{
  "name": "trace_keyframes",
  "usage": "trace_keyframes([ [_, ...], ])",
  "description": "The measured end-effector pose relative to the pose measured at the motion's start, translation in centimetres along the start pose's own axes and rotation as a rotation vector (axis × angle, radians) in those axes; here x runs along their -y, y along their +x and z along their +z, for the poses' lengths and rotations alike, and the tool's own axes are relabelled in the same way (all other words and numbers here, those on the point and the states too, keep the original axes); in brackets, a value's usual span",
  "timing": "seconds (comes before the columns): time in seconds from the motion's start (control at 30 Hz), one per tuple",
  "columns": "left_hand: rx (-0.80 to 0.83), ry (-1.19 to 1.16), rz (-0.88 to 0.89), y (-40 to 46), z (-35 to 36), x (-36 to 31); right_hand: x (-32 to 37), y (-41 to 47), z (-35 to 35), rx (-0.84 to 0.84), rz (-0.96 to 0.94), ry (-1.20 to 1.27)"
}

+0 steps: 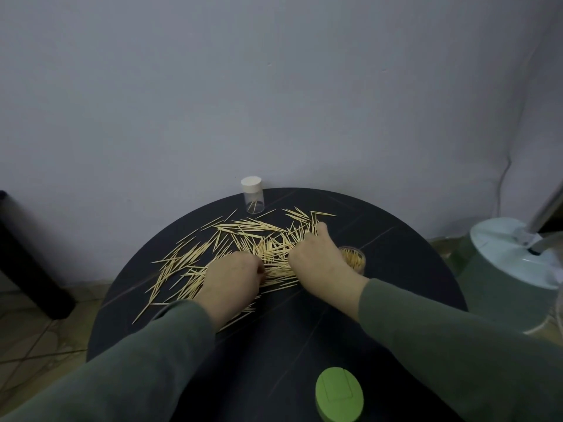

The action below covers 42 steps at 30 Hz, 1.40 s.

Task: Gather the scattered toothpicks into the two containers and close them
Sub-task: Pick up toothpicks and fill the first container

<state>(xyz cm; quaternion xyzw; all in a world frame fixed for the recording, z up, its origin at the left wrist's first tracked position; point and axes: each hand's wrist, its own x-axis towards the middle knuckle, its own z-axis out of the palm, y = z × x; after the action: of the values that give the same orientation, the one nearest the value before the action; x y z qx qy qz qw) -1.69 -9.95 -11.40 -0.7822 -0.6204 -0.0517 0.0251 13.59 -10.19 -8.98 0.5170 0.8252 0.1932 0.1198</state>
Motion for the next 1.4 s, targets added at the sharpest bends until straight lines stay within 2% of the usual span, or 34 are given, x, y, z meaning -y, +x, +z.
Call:
trace_keyframes([
  [0.27, -0.083, -0.062, -0.026, -0.1, -0.5, 0.3, -0.7, 0.3, 0.1, -0.075, 0.065, 0.109],
  [0.43, -0.185, -0.259, -0.064, -0.1, -1.2, 0.3, -2.0, -0.2, 0.0, -0.216, 0.139, 0.467],
  [0.6, -0.297, -0.508, -0.087, -0.3, -1.7, -0.4, -3.7, -1.1, 0.0, -0.358, 0.220, 0.656],
  [0.87, -0.340, -0.956, -0.016, -0.1, -2.4, -4.2, -6.3, -2.1, 1.3, -0.497, 0.359, 1.246],
  [1.03, -0.304, -1.126, 0.066, 0.4, -2.7, -6.5, -7.5, -3.9, 1.8, -0.525, 0.363, 1.524],
  [1.23, -0.191, -1.040, 0.111, 1.1, -1.8, -8.5, -7.8, -5.4, 3.7, -0.541, 0.375, 1.682],
  [1.4, -0.070, -1.022, 0.076, 1.4, -0.9, -8.9, -7.4, -5.9, 4.5, -0.518, 0.366, 1.809],
])
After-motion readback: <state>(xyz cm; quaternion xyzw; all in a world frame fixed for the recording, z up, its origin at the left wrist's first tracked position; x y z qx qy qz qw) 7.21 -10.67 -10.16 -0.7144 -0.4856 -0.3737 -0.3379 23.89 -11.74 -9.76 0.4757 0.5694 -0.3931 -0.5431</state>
